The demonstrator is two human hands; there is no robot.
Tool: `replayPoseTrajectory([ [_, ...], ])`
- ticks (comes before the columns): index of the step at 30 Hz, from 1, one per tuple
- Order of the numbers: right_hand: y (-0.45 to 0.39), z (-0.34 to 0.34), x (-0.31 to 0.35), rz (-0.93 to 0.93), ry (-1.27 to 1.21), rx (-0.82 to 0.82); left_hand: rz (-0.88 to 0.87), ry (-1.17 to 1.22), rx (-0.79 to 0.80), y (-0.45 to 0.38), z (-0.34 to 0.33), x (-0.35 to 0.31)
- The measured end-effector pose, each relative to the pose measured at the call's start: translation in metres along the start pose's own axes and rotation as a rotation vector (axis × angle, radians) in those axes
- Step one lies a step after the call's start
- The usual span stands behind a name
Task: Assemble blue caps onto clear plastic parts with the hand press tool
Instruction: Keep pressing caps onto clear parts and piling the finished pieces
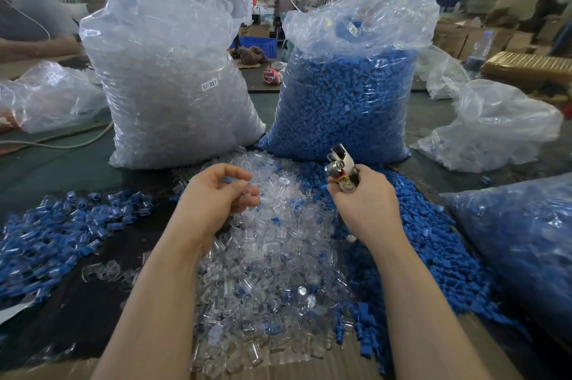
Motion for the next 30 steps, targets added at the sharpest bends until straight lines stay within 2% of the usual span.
replayPoseTrajectory([
  [3, 0.0, 0.003, 0.002, -0.012, -0.054, -0.002, 0.019, 0.103, 0.058, 0.004, -0.01, -0.003],
  [8, 0.001, 0.004, 0.004, -0.046, -0.171, 0.019, 0.024, 0.127, 0.163, 0.01, -0.018, -0.005],
  [14, 0.002, 0.005, 0.01, -0.028, -0.428, 0.036, -0.033, 0.094, 0.099, 0.01, -0.021, -0.007],
  [19, 0.005, 0.002, 0.02, 0.006, -0.48, 0.04, -0.092, -0.009, 0.063, 0.012, -0.029, -0.011],
  [24, 0.009, -0.005, 0.029, 0.044, -0.51, 0.067, -0.289, -0.24, -0.044, 0.017, -0.034, -0.02],
  [30, 0.01, -0.004, 0.03, 0.071, -0.407, 0.05, -0.514, -0.455, -0.133, 0.029, -0.041, -0.034],
])
Point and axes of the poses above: each hand's wrist, its own y-axis away from the middle knuckle, its own z-axis out of the back of the hand, x = y × z, the point moved 6 cm from there along -y, towards the middle knuckle, and after that the axes turned 9 degrees about -x, right-handed, at the moved point
